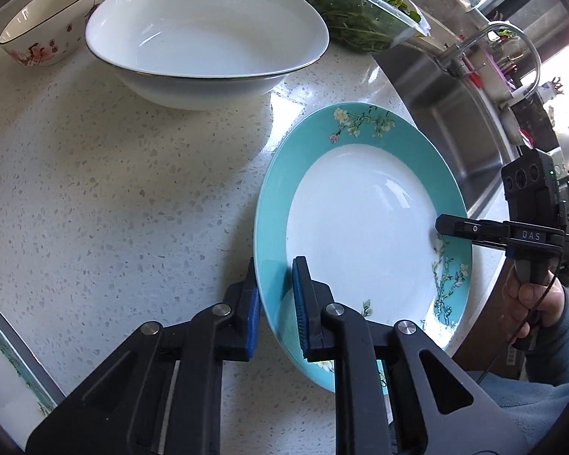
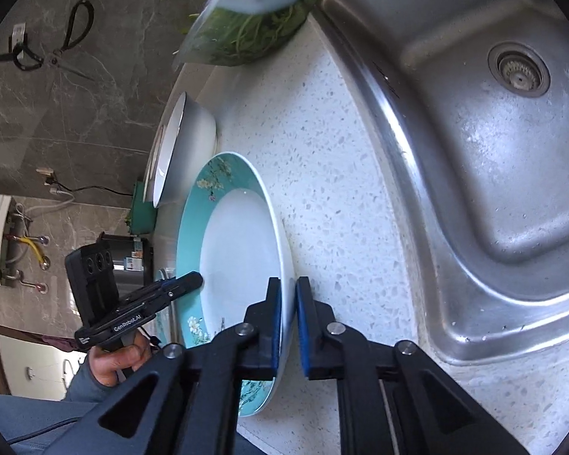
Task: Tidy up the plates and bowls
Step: 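Move both grippers to the large teal plate and grasp its rim, then carry the large teal plate onto the plate stack and lower it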
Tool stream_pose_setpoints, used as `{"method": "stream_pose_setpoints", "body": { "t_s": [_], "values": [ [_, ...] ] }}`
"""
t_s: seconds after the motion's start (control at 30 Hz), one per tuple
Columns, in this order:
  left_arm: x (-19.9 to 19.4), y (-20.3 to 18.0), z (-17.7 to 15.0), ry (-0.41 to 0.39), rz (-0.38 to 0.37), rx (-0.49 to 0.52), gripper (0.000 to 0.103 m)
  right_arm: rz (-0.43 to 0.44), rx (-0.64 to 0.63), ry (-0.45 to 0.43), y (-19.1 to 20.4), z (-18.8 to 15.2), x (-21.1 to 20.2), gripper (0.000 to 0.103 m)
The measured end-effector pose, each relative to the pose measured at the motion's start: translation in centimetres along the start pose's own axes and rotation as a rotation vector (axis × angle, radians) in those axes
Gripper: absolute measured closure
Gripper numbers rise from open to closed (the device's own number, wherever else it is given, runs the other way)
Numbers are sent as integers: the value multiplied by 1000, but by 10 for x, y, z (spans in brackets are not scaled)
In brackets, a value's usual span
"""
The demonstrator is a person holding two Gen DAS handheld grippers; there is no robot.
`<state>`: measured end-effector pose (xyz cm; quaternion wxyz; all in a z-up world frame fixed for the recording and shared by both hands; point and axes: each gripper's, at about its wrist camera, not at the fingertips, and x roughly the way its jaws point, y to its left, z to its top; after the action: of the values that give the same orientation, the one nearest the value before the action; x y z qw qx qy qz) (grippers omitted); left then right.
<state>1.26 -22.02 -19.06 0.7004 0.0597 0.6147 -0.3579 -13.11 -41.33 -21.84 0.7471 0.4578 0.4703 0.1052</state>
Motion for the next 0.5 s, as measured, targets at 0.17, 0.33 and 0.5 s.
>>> {"method": "stream_pose_setpoints", "body": {
  "t_s": [0.17, 0.33, 0.5],
  "values": [
    [-7, 1, -4, -17, 1, 6, 90, -41, -7, -18, 7, -2, 0, 90],
    [-24, 8, -7, -37, -8, -14, 90, -41, -27, -23, 21, -3, -5, 90],
    [-50, 14, -12, -70, -25, -44, 90, -47, -37, -11, 42, -2, -6, 89]
  ]
}}
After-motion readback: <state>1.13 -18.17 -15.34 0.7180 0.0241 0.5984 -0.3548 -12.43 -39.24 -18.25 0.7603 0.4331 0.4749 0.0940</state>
